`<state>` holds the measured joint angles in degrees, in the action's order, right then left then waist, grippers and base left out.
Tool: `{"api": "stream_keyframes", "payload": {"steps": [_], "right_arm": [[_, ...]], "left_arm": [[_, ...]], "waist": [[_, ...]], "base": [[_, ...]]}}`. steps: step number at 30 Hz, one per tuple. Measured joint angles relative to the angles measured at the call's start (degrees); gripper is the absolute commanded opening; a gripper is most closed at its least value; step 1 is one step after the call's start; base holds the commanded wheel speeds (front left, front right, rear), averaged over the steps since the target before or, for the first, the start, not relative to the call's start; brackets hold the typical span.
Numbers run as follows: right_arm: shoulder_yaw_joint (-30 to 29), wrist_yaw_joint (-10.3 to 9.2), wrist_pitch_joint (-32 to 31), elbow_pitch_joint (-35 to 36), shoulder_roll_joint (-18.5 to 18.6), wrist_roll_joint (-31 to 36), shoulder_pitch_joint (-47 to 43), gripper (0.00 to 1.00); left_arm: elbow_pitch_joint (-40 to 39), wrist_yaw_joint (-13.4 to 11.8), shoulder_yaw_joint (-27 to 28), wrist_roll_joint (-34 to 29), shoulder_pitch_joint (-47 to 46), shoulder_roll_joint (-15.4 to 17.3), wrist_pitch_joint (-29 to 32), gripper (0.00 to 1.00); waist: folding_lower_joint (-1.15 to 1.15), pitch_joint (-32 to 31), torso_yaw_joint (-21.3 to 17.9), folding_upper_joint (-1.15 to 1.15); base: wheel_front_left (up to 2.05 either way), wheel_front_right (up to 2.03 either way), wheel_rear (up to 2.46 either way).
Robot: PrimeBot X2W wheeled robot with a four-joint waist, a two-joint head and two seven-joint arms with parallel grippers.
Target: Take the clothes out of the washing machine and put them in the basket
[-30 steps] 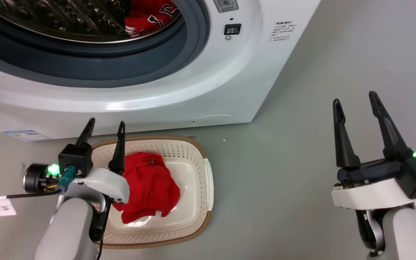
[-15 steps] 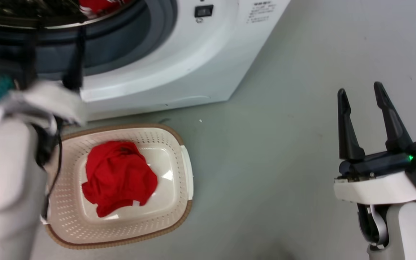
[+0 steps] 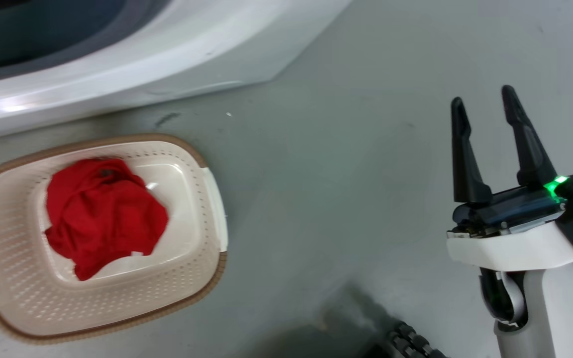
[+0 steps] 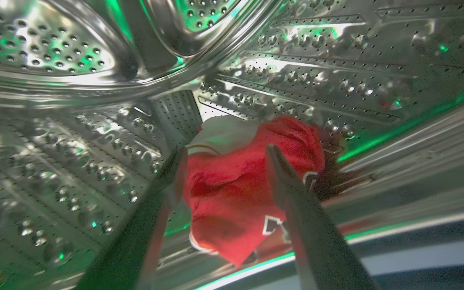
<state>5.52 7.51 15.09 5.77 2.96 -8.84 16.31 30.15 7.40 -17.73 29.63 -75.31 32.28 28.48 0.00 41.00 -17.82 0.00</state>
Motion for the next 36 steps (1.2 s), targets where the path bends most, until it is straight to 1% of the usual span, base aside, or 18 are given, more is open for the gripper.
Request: {"api": "stream_keyframes", "payload": {"steps": [3,6,9,11,14,23,24,25,27,30,34,36], "right_arm": [[1.30,0.01,0.00,0.12,-0.02,-0.97,0.30,1.00],[2.12,0.01,0.00,0.22,-0.02,-1.90,0.34,1.00],[2.55,0.01,0.00,0.27,-0.01,-2.70,0.37,1.00],[2.93,0.01,0.00,0.41,-0.02,-2.97,0.38,1.00],[3.43,0.01,0.00,0.64,-0.02,-3.35,0.40,1.00],[4.23,0.01,0.00,1.22,-0.01,-4.71,1.05,1.00],[4.22,0.00,0.00,1.24,-0.01,-4.82,1.05,1.00],[4.23,0.01,-0.01,1.32,-0.03,-4.82,1.04,1.00],[4.11,0.01,0.00,1.33,-0.02,-4.89,1.04,1.00],[3.89,0.01,-0.01,1.09,-0.02,-4.86,1.05,1.00],[3.55,0.01,0.00,0.82,-0.02,-4.11,1.09,1.00],[3.25,0.01,0.00,0.73,-0.03,-3.56,1.22,1.00]], "left_arm": [[2.68,0.00,-1.46,2.80,-4.73,1.67,7.16,1.00],[4.65,0.00,-3.10,4.14,-8.38,2.86,12.90,1.00],[5.94,0.00,-5.41,4.49,-10.70,3.65,17.40,1.00],[6.87,0.00,-6.55,4.45,-11.48,4.20,19.28,1.00],[8.17,0.00,-8.14,3.70,-12.69,5.17,20.79,1.00],[12.63,-0.02,-11.18,2.07,-14.58,6.34,20.27,1.00],[12.88,-0.05,-11.47,2.31,-14.80,6.48,20.25,0.88],[13.05,-0.05,-11.70,2.64,-15.05,6.47,20.17,0.00],[13.37,-0.04,-12.30,3.36,-15.21,6.22,19.65,0.00],[13.77,-0.01,-13.10,3.86,-15.34,6.00,16.93,0.00],[15.21,0.00,-13.50,4.07,-15.38,4.83,11.91,0.00],[16.15,0.01,-13.35,4.37,-15.67,4.33,8.45,0.00]], "waist": [[0.00,1.79,-1.91,0.00],[0.00,3.27,-3.69,0.00],[0.00,4.53,-5.20,0.00],[0.00,5.17,-6.02,0.00],[0.00,6.10,-6.94,0.00],[0.00,8.28,-8.76,0.00],[0.00,8.44,-8.86,0.00],[0.00,8.59,-8.90,0.00],[0.00,8.76,-8.85,0.00],[0.00,8.66,-8.57,0.00],[0.00,7.80,-7.88,0.00],[0.00,7.23,-7.36,0.00]], "base": [[0.00,0.00,0.00],[0.00,0.00,0.00],[0.00,0.00,0.00],[0.00,0.00,0.00],[0.00,0.00,0.00],[0.00,0.00,0.00],[0.00,0.00,0.00],[0.00,0.00,0.00],[0.00,0.00,0.00],[0.00,0.00,0.00],[0.00,0.00,0.00],[0.00,0.00,0.00]]}}
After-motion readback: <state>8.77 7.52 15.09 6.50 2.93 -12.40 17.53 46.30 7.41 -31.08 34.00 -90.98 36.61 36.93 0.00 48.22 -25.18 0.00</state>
